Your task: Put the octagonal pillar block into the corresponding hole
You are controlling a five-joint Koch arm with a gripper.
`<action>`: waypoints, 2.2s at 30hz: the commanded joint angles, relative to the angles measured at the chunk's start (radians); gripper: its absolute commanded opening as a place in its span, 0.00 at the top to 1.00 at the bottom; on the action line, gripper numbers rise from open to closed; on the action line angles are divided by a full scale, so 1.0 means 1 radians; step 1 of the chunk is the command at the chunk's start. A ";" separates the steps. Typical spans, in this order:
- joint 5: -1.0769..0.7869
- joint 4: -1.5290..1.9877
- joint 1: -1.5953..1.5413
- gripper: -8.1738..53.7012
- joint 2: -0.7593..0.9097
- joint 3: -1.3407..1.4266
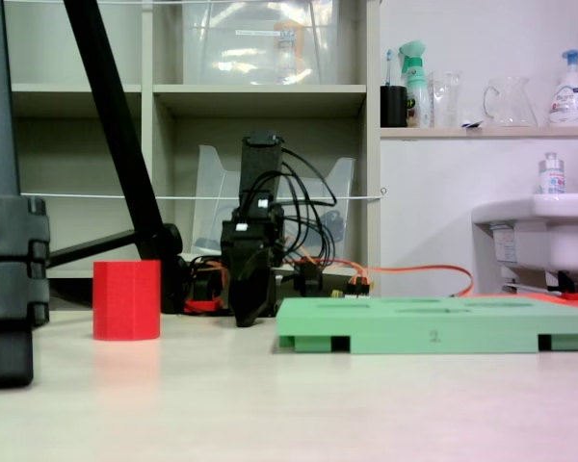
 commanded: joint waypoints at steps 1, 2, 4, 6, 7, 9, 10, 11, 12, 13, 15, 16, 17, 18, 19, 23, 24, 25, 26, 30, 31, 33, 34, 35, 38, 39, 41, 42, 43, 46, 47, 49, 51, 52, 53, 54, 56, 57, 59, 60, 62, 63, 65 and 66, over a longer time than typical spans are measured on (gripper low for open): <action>0.003 0.025 0.011 0.31 0.072 0.069; 0.003 0.025 0.011 0.31 0.072 0.069; 0.003 0.025 0.011 0.31 0.072 0.069; 0.003 0.025 0.011 0.31 0.072 0.069; 0.002 0.025 0.011 0.31 0.072 0.069; 0.003 0.026 0.011 0.31 0.072 0.069; 0.003 0.025 0.011 0.31 0.072 0.069; 0.003 0.025 0.009 0.31 0.072 0.069; 0.002 0.025 0.008 0.32 0.072 0.069; 0.003 0.025 0.008 0.32 0.072 0.069; 0.048 0.018 0.017 0.30 0.072 0.071; 0.130 -0.003 0.025 0.30 0.072 0.071; 0.272 -0.031 0.046 0.30 0.072 0.071; 0.437 -0.075 0.060 0.31 0.072 0.069; 0.580 -0.126 0.074 0.31 0.072 0.064; 1.014 -0.244 0.107 0.33 0.072 0.017; 1.072 -0.241 0.117 0.33 0.074 0.000; 1.134 -0.236 0.120 0.33 0.074 -0.017; 1.190 -0.198 0.120 0.33 0.074 -0.048; 1.424 0.307 0.140 0.33 0.074 -0.337; 1.462 0.460 0.141 0.34 0.074 -0.436; 1.494 0.586 0.179 0.36 0.074 -0.560; 1.491 0.658 0.198 0.37 0.074 -0.618; 1.489 0.761 0.213 0.38 0.066 -0.701; 1.433 1.043 0.249 0.35 -0.049 -0.965; 1.425 1.135 0.259 0.32 -0.106 -1.057; 1.370 1.351 0.291 0.25 -0.262 -1.290; 1.355 1.413 0.302 0.22 -0.314 -1.370; 1.350 1.433 0.321 0.18 -0.350 -1.419; 1.322 1.433 0.354 0.02 -0.440 -1.505; 1.295 1.433 0.368 0.02 -0.474 -1.529; 1.270 1.433 0.379 0.02 -0.558 -1.588; 1.236 1.433 0.382 0.02 -0.649 -1.643; 1.227 1.433 0.382 0.02 -0.687 -1.666; 1.215 1.431 0.382 0.02 -0.724 -1.680; 1.212 1.428 0.382 0.02 -0.758 -1.695; 1.204 1.419 0.380 0.02 -0.824 -1.724; 1.204 1.408 0.380 0.02 -0.842 -1.729; 1.204 1.393 0.377 0.02 -0.865 -1.732; 1.204 1.391 0.376 0.02 -0.870 -1.732; 1.204 1.391 0.376 0.02 -0.871 -1.732; 1.204 1.391 0.376 0.02 -0.876 -1.732; 1.204 1.385 0.377 0.02 -0.882 -1.733; 1.203 1.379 0.380 0.02 -0.888 -1.735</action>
